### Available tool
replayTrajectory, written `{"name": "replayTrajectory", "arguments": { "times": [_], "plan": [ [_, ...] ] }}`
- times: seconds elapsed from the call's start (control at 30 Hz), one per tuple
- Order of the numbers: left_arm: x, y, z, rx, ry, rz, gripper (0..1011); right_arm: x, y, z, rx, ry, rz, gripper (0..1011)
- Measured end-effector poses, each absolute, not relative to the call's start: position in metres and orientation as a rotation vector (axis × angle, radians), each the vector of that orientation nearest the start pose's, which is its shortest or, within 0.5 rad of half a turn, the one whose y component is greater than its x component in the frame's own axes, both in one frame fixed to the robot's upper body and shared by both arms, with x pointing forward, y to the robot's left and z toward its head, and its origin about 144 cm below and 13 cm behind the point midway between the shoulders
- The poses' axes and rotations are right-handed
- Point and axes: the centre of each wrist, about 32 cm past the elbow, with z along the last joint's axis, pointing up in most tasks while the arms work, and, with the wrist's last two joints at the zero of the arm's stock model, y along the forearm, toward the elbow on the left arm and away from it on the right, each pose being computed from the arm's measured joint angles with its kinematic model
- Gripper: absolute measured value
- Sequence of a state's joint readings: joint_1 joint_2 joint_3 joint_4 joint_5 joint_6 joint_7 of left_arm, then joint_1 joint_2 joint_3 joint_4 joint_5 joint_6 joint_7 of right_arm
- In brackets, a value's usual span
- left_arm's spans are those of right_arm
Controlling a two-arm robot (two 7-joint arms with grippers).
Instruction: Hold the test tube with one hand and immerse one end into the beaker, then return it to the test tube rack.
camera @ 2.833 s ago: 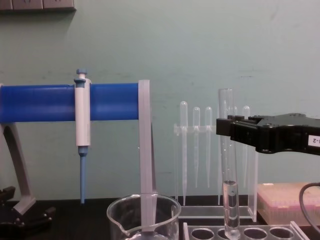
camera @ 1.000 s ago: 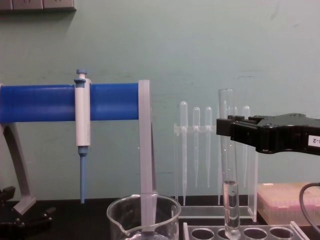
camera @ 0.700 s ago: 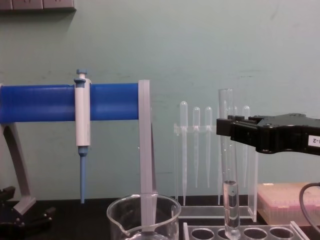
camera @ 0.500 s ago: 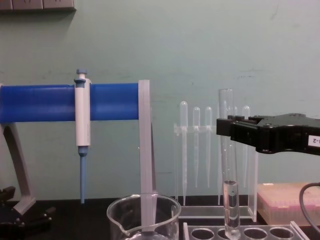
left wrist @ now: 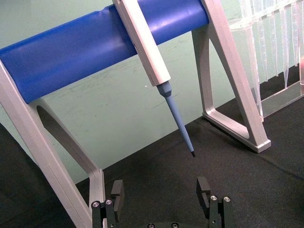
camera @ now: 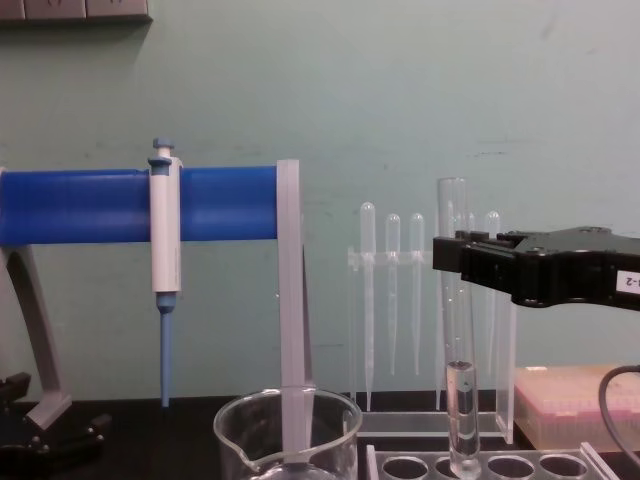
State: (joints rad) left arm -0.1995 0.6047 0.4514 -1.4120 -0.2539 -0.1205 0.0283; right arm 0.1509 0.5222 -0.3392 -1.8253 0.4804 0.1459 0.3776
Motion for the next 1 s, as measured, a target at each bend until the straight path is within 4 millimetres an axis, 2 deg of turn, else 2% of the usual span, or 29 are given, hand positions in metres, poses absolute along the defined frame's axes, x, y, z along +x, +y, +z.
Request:
{"name": "replayTrajectory", "arguments": {
  "times": [0.2,0.53,0.73,1.0],
  "plan": [
    [0.489,0.310,1.140,0.304,-0.285,1.248,1000,0.466,-0.244,1.246,-0.014,-0.088,-0.781,222],
    [0.489,0.310,1.140,0.304,-0.285,1.248,1000,0.468,-0.231,1.268,0.030,-0.115,-0.769,222],
    [0.489,0.310,1.140,0.305,-0.285,1.248,1000,0.484,-0.205,1.277,0.063,-0.136,-0.716,222],
    [0.489,0.310,1.140,0.304,-0.285,1.248,1000,0.501,-0.176,1.270,0.069,-0.130,-0.666,222]
  ]
}}
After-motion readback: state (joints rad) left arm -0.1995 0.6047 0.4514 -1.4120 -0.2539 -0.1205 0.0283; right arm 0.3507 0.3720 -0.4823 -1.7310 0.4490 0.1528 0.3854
